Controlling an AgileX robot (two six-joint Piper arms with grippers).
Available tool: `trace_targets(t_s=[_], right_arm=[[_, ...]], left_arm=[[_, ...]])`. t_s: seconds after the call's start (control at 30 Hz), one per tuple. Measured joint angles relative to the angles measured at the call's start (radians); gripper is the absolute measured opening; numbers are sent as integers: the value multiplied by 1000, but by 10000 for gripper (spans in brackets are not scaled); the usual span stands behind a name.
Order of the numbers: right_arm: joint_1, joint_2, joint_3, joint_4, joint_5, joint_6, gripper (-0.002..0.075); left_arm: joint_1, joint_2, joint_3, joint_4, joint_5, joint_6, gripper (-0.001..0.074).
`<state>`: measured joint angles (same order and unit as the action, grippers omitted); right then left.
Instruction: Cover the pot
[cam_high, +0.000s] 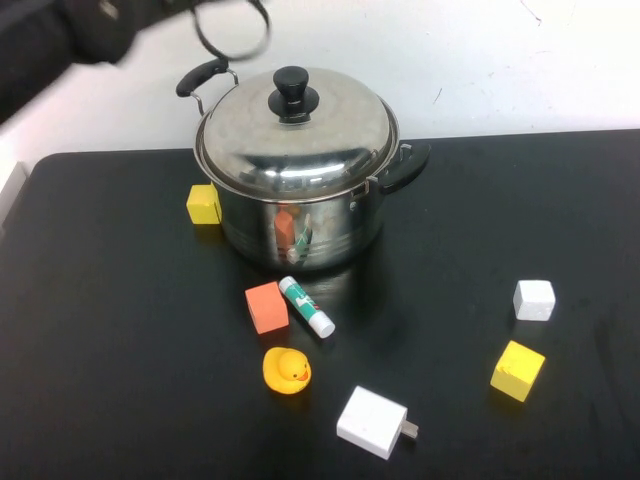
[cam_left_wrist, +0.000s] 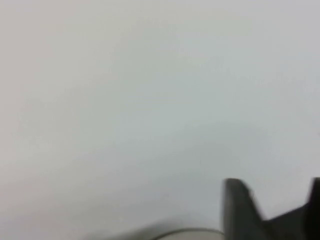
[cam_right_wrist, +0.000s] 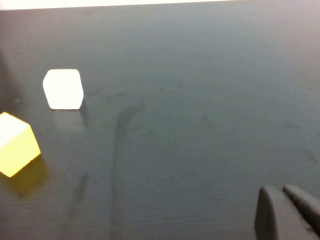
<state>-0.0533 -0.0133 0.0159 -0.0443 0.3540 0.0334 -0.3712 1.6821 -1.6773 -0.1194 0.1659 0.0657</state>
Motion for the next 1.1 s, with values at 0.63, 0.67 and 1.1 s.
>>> trace_targets(t_s=[0.63,0.67,1.1], right_arm=[[0,0,0,0,0,0,-2],[0,0,0,0,0,0,-2],[0,0,0,0,0,0,-2]], left_arm=[[0,-686,162,101,572,-86,1],[0,-721,190,102,586,-89,1],[0,-1074,406,-38,659,-96,0]])
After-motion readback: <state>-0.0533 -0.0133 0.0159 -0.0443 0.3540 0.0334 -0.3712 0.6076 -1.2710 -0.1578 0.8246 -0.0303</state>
